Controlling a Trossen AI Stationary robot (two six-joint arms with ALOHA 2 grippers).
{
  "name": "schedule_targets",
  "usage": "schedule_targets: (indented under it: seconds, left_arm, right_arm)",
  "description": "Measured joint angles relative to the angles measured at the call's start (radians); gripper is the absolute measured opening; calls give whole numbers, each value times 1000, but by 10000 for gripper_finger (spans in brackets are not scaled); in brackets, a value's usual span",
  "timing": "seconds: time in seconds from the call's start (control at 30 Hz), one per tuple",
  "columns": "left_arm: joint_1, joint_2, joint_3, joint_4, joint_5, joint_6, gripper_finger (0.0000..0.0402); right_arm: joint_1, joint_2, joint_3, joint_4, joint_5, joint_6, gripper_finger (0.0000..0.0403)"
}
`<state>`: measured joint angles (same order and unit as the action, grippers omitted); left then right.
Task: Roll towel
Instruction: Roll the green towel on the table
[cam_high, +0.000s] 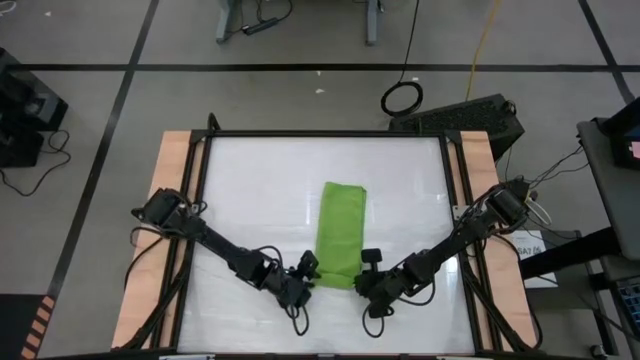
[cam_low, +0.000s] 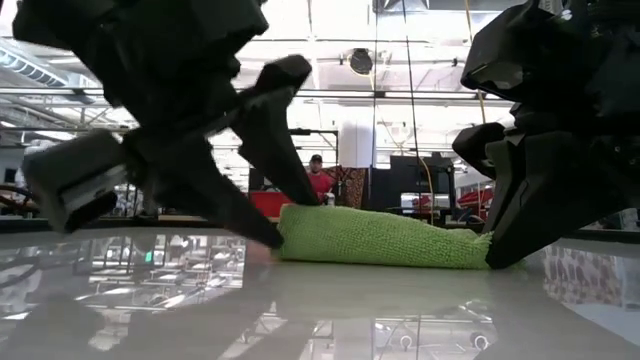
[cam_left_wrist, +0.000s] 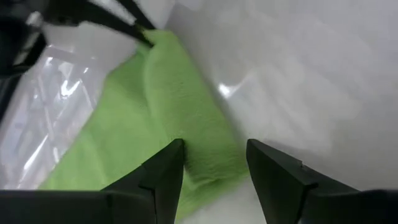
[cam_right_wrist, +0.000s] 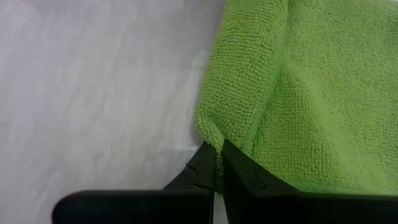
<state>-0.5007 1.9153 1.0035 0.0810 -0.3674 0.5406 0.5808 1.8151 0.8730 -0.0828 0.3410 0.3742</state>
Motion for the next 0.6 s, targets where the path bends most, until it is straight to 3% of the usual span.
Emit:
schedule_targets:
  seconds: [0.4, 0.5, 0.6]
  left_arm:
    - [17, 55, 4, 47, -16, -5, 231]
    - [32, 58, 4, 36, -8, -19, 221]
    - [56, 58, 5, 13, 19, -50, 184]
  right_arm:
    - [0, -1, 0, 6, -7, 8, 6]
    - [0, -1, 0, 6, -7, 8, 6]
    - [0, -1, 0, 6, -8, 8, 6]
